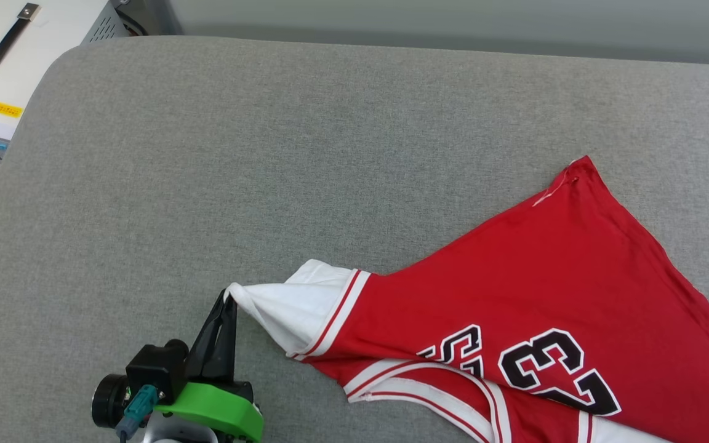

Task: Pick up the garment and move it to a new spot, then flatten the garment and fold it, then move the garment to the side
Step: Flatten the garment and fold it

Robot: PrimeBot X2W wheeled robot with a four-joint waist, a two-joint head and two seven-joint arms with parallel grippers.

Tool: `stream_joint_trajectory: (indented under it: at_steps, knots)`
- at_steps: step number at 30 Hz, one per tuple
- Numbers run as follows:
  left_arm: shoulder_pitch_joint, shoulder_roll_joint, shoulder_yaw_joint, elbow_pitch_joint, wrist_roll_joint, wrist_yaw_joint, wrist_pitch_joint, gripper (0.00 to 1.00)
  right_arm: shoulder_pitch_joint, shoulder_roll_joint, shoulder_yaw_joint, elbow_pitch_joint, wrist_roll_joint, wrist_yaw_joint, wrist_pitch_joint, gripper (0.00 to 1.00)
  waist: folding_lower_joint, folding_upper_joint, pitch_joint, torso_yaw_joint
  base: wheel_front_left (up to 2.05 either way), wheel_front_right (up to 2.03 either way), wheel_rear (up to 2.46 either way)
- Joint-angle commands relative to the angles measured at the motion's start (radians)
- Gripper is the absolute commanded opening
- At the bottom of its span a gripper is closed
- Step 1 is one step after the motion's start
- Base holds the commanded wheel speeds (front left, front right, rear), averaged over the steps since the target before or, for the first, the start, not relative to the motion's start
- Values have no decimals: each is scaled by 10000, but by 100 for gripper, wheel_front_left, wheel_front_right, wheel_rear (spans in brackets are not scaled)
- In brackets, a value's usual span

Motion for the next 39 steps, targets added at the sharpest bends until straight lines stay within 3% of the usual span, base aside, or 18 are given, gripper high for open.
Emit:
stream_joint_trajectory:
  at_steps: [1,10,16,20,26,31,36,39]
  knots:
    - [143,97,30,6,110,-23,-59,0,-187,28,-78,10,-144,-6,-185,100,1,0,-40,-32,0,0,0]
    - [24,111,-142,-109,160,-69,-59,0,-1516,-831,-1039,-1636,-308,-6,-686,100,1,0,-17,163,0,0,0]
    - [-295,13,-338,-350,154,-105,-59,0,-3119,-1863,-794,-2728,-233,-6,177,100,1,0,518,567,0,0,0]
    - [-582,-117,-544,-545,151,-105,-59,0,-4539,-2461,251,-2987,-132,-6,1313,100,1,0,967,891,0,0,0]
    - [-987,-283,-898,-780,97,-109,-59,0,-6747,-3145,2287,-2337,-185,-6,3088,100,1,0,1662,1394,0,0,0]
    - [-1284,-362,-1096,-940,6,-79,-59,0,-8384,-3111,3722,-1413,-254,-6,3952,100,1,0,2185,1752,0,0,0]
    - [-1637,-409,-1363,-1043,-140,-67,-59,0,-9925,-2660,5111,39,-402,-6,4057,100,1,0,2794,2093,0,0,0]
    - [-1751,-417,-1442,-1017,-192,-44,-59,0,-10044,-2607,5720,735,-456,-6,4045,100,1,0,2919,2187,0,0,0]
